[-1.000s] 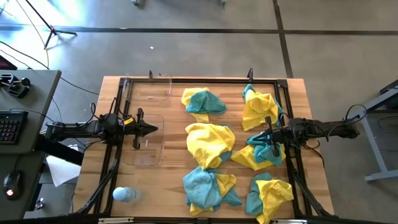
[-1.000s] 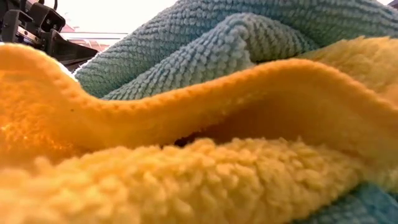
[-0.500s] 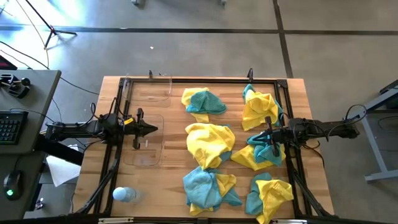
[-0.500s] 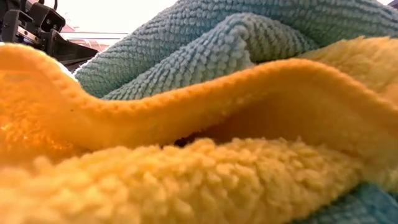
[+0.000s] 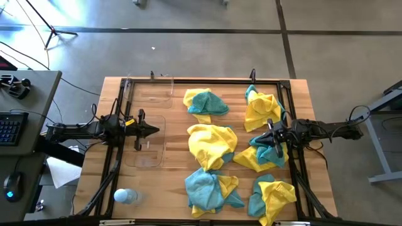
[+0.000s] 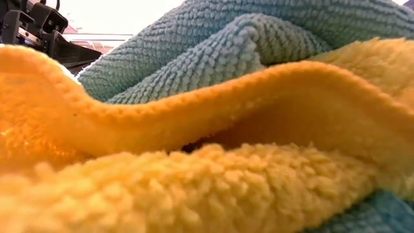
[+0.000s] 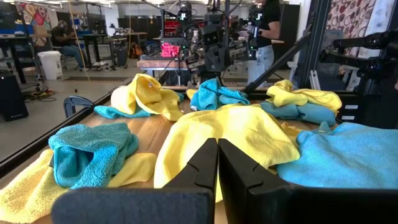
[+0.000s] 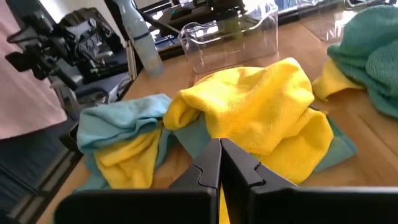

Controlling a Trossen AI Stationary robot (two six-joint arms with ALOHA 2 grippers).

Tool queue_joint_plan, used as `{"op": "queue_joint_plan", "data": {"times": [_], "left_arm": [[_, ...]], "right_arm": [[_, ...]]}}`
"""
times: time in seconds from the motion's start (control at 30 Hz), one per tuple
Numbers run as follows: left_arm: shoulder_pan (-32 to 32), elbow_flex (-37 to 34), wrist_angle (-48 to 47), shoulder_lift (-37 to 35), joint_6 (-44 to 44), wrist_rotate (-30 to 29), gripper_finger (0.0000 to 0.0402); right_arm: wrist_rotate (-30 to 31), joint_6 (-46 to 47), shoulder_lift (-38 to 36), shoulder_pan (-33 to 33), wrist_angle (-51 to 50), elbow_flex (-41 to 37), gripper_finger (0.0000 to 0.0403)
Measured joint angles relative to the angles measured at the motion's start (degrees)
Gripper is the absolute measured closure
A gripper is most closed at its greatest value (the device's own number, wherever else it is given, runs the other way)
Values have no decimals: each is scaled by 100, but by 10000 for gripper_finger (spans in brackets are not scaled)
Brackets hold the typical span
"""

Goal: Sort microfiber towel by color & place in baskets
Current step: Put the blue microfiber cloth into the bottom transparent bin

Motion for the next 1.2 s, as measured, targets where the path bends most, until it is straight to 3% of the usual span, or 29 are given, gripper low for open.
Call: {"op": "queue_joint_plan", "data": {"times": [0.17, 0.3, 0.4, 0.5, 0.67, 0.77, 0.97, 1.1, 1.2], "left_arm": [[0, 1, 0, 0, 0, 1, 402], [0, 1, -1, 0, -1, 0, 402], [0, 2, -2, 0, 0, 2, 402], [0, 0, -2, 0, 0, 0, 401], [0, 1, 0, 0, 0, 1, 401], [0, 0, -2, 0, 0, 2, 401], [0, 1, -2, 0, 0, 2, 401], [0, 0, -2, 0, 0, 0, 401], [0, 1, 0, 0, 0, 0, 402]], "right_arm": [[586, -268, 1, 0, 233, -2, 402], [972, -711, 16, 0, 1371, 25, 402], [1577, -1345, 174, 0, 1777, 387, 402], [2197, -1962, 533, -1, 1486, 1027, 402], [2807, -2200, 1611, 0, -222, 2512, 402], [3129, -1630, 2459, -2, -1656, 3483, 403], [3159, -180, 4188, -2, -4636, 5144, 402], [2736, 614, 5195, -2, -6376, 5813, 401], [2138, 815, 5663, -1, -7055, 5934, 389]]}}
